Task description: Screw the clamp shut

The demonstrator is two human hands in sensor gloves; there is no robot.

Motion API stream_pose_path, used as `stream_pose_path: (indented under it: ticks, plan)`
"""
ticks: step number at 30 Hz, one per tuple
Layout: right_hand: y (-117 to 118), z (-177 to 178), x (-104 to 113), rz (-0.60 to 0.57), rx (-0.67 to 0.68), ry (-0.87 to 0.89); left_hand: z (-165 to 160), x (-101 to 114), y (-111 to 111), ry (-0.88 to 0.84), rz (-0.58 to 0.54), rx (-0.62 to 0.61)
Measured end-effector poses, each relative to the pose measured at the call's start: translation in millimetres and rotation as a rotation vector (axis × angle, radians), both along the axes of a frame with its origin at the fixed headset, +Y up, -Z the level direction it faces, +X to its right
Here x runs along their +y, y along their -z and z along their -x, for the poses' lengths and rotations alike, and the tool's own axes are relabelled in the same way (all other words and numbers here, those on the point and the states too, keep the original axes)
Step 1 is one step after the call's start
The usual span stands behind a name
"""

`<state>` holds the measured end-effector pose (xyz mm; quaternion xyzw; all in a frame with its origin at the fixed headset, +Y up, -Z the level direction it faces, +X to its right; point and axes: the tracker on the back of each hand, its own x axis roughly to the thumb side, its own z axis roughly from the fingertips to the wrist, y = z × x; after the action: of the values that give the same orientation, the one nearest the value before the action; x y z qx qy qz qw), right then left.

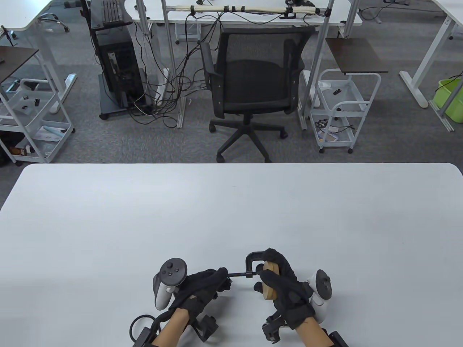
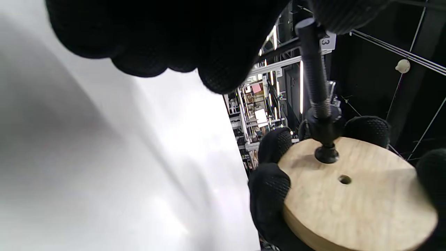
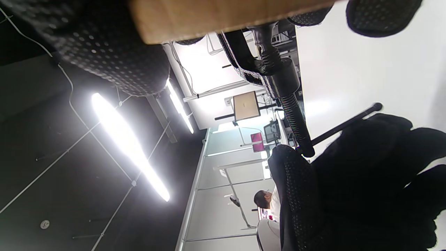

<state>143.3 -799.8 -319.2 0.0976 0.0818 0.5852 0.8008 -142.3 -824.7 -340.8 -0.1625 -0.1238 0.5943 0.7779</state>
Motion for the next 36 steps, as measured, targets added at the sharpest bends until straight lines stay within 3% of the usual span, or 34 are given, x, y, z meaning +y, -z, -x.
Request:
stream_pose_path:
  ticks: [4,22,36]
  plan:
    - [0.0,0.4,-0.5,0.004,0.002,-0.001,-2.8,0.1,0.9,-0.070,0.001,-0.028]
    - [-0.7,1.1,-0.5,0.009,0.007,0.007,-4.0,19.8,-2.1,-0.026,-0.271,0.026]
    - [0.3,-0.9,0.1,0.008,-0.015,0.013,-3.8,15.1,-3.1,0.043,-0.208,0.046]
